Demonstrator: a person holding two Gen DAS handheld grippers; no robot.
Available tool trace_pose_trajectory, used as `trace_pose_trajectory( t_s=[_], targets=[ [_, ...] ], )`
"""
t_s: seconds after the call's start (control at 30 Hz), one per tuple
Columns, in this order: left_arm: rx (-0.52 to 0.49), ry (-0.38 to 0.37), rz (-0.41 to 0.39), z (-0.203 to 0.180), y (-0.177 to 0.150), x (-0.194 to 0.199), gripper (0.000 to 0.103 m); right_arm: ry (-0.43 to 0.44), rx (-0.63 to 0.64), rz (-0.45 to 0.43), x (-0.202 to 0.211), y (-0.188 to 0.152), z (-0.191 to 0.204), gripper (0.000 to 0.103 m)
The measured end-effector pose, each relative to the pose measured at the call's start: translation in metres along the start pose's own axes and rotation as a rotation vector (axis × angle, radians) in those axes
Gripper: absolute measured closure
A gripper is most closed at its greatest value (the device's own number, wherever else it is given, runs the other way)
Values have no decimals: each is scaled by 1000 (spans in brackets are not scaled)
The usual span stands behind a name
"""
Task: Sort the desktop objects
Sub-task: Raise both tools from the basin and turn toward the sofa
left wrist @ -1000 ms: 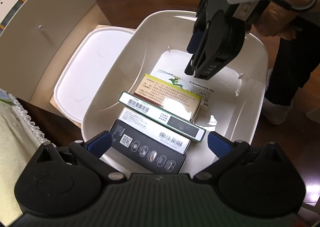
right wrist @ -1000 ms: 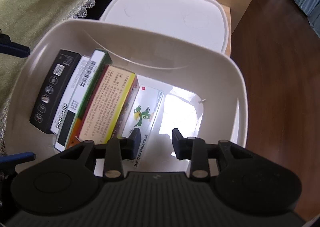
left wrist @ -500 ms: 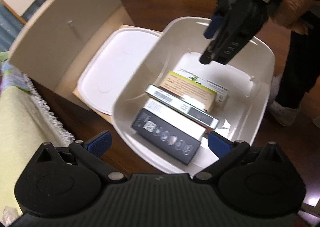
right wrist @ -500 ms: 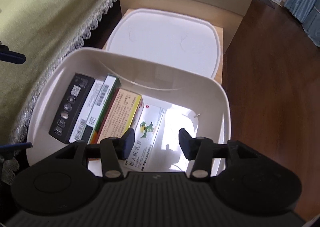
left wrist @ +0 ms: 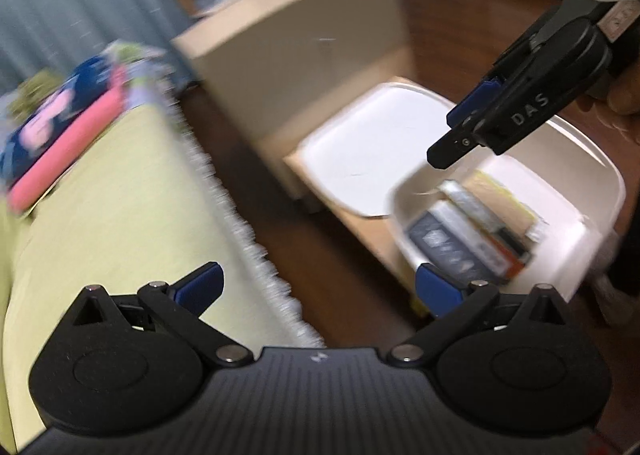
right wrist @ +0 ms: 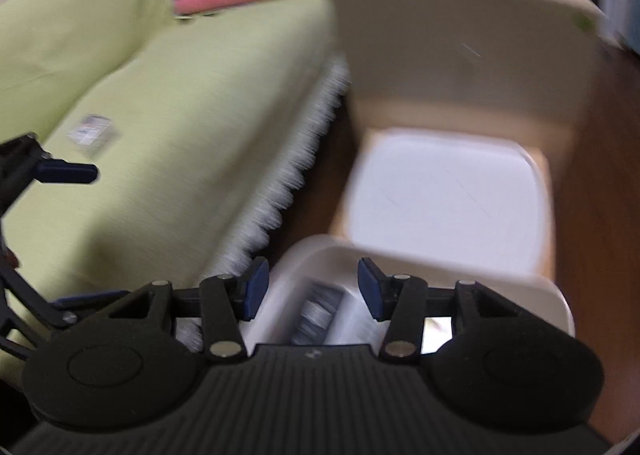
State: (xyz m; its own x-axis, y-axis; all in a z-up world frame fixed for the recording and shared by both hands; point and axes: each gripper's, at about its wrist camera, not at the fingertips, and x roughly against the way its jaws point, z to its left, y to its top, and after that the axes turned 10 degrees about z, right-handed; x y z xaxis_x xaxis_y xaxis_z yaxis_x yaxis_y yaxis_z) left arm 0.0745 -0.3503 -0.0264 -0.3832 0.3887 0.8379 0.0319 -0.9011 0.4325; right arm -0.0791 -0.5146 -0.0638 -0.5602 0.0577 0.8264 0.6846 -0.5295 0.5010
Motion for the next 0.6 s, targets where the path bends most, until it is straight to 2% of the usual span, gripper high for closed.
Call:
trace_pose_trajectory(
  t_s=[0.17, 0.3, 0.43, 0.5, 0.6],
  targets=[
    [222, 102, 35, 51, -33, 11, 0, 73, 223, -13, -10, 55, 74, 56],
    [344, 124, 47, 78, -57, 15, 0, 137, 366, -36, -27, 92, 132, 56],
    [402, 209, 90, 89, -72, 18, 0, 183, 483, -66, -47, 121, 188, 50],
    [426, 198, 71, 92, -79, 20, 0, 193, 525, -77, -61, 133, 211, 46],
    [451, 193, 60, 96, -86, 22, 0, 196, 573, -65, -83, 145, 238, 46]
  ],
)
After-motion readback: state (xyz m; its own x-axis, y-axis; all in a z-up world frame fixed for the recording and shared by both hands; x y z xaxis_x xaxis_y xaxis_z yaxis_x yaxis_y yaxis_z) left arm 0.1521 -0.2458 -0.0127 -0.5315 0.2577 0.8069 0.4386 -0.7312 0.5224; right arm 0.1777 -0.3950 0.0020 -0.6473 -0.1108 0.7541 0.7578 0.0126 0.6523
